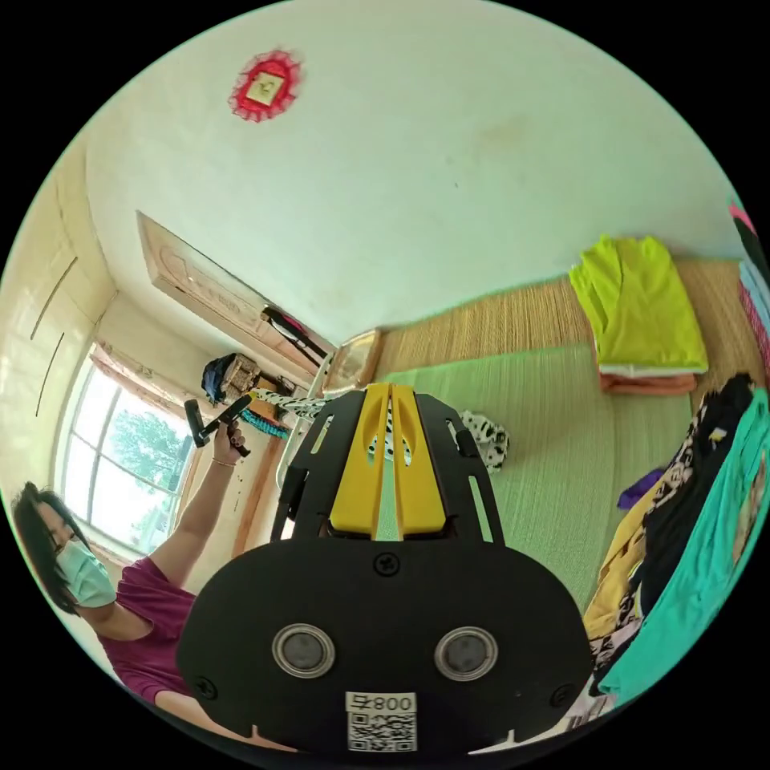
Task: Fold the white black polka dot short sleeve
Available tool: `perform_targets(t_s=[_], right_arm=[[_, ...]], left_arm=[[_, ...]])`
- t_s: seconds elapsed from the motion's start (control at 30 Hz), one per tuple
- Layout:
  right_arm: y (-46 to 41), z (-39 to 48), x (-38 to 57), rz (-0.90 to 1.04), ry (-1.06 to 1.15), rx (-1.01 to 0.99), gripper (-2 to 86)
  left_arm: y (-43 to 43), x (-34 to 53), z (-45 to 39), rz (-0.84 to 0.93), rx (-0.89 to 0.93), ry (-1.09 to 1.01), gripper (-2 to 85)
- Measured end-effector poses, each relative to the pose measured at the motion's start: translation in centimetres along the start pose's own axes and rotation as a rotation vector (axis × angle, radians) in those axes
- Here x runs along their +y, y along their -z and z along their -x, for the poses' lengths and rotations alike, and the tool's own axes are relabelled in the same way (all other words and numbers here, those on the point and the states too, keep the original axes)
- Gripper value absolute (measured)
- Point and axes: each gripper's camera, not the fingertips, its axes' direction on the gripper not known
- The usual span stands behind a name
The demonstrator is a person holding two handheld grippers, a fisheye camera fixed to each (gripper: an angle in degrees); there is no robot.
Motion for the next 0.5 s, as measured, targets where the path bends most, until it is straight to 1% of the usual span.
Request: perform_targets(t_s=[0.1, 0.17, 0.23, 0.3, 0.43, 0.5], right_arm=[[5.2, 5.5, -2.1, -0.098, 0.104, 0.035, 0.1], [7.4, 7.2, -1.3, -0.135, 0.132, 0.025, 0.1], [8.7, 8.0, 0.6, -0.157, 0.155, 0.016, 0.1], [9.1, 7.8, 4.3, -0.139, 0.154, -0.004, 0.1], [7.7, 5.6, 11.8, -0.061, 0.118, -0.016, 0.1], [6.0, 3.0, 18.2, 0.007, 0.055, -0.034, 0.0]], left_arm=[[5.5, -3.4, -2.3, -0.114, -0.021, -0.079, 1.2], [8.6, -3.2, -3.4, -0.161, -0.004, -0.112, 1.2], [10.1, -1.7, -3.7, -0.169, 0.019, -0.123, 1.1], [10.7, 0.5, -3.9, -0.142, 0.036, -0.137, 1.1], [10.1, 8.9, -3.5, -0.025, 0.085, -0.15, 1.1], [9.0, 13.6, -3.1, 0.05, 0.121, -0.142, 1.2]])
